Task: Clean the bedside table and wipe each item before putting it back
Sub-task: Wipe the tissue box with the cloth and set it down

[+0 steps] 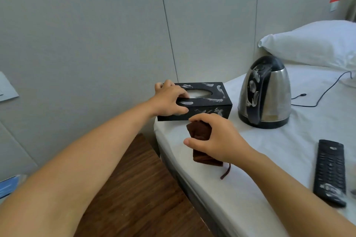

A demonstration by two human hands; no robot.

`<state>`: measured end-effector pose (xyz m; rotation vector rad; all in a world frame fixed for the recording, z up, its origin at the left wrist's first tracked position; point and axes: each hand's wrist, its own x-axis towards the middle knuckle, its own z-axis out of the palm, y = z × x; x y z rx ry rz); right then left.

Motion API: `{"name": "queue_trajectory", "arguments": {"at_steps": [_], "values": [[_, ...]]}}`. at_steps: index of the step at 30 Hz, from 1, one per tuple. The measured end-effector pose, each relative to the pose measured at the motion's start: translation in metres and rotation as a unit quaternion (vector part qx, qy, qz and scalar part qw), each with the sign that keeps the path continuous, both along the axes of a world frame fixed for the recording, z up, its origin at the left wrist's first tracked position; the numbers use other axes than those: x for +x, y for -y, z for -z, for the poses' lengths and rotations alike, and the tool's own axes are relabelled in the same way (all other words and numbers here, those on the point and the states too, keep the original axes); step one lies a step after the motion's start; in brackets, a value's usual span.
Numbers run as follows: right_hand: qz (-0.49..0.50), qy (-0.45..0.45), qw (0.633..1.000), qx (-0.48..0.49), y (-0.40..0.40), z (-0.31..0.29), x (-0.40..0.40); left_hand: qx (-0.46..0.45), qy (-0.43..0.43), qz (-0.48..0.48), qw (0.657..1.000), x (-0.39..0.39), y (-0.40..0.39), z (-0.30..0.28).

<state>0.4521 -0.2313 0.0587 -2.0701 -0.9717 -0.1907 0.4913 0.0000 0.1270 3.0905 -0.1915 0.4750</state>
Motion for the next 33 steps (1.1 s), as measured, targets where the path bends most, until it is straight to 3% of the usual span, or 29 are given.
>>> {"name": "queue_trajectory", "arguments": {"at_steps": [6,11,18,26,30,33], "values": [[-0.088,0.059,0.994,0.009,-0.011,-0.027,-0.064,0.093,0.049,-0.053,0.993,-0.120,-0.027,-0.034],[-0.178,0.054,0.982,-0.013,-0.025,-0.034,-0.121,-0.003,0.024,-0.144,0.989,-0.263,-0.051,-0.006],[-0.201,0.063,0.975,-0.063,-0.057,-0.055,-0.147,-0.122,-0.043,-0.229,0.965,-0.424,-0.054,0.065],[-0.286,0.082,0.944,-0.139,-0.116,-0.006,-0.181,-0.153,-0.092,-0.264,0.948,-0.477,-0.057,0.091],[-0.277,0.056,0.946,-0.157,-0.136,0.022,-0.189,-0.124,-0.164,-0.289,0.935,-0.472,-0.052,0.083],[-0.291,0.084,0.938,-0.167,-0.137,0.031,-0.186,-0.102,-0.158,-0.282,0.941,-0.454,-0.040,0.080]]}}
